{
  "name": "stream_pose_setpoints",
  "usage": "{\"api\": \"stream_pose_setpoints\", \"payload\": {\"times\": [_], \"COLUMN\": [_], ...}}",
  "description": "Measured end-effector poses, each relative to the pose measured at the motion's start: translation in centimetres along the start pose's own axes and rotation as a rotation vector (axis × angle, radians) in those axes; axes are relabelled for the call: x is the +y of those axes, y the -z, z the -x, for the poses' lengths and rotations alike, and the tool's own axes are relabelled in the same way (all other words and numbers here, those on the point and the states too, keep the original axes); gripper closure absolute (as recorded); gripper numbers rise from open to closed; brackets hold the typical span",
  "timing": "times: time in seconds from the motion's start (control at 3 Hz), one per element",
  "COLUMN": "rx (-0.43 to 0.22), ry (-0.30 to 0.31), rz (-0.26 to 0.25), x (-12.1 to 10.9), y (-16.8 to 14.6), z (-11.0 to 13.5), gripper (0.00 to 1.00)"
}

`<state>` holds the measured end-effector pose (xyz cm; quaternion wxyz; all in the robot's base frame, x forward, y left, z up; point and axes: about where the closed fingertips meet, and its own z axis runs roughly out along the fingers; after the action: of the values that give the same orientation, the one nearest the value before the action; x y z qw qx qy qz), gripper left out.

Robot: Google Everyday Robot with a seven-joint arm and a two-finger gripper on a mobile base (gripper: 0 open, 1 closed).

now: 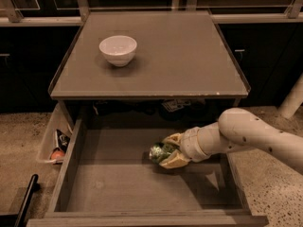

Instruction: Place green can into top drawer

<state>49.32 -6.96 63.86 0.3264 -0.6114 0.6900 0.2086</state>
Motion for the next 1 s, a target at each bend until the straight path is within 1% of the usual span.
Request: {"api": "stream_pose_setpoints", "payload": {"times": [0.33, 0.67, 1.0], "rx": [-0.008, -0.008, -0.008], "ry": [-0.013, -0.013, -0.013], "rz": [0.000, -0.001, -0.001], "x": [0.14, 0.13, 0.13], "y": [-1.36, -1.39, -1.39], "z": [-0.97, -0.98, -0.98], "gripper": [1.00, 0.82, 0.58]}}
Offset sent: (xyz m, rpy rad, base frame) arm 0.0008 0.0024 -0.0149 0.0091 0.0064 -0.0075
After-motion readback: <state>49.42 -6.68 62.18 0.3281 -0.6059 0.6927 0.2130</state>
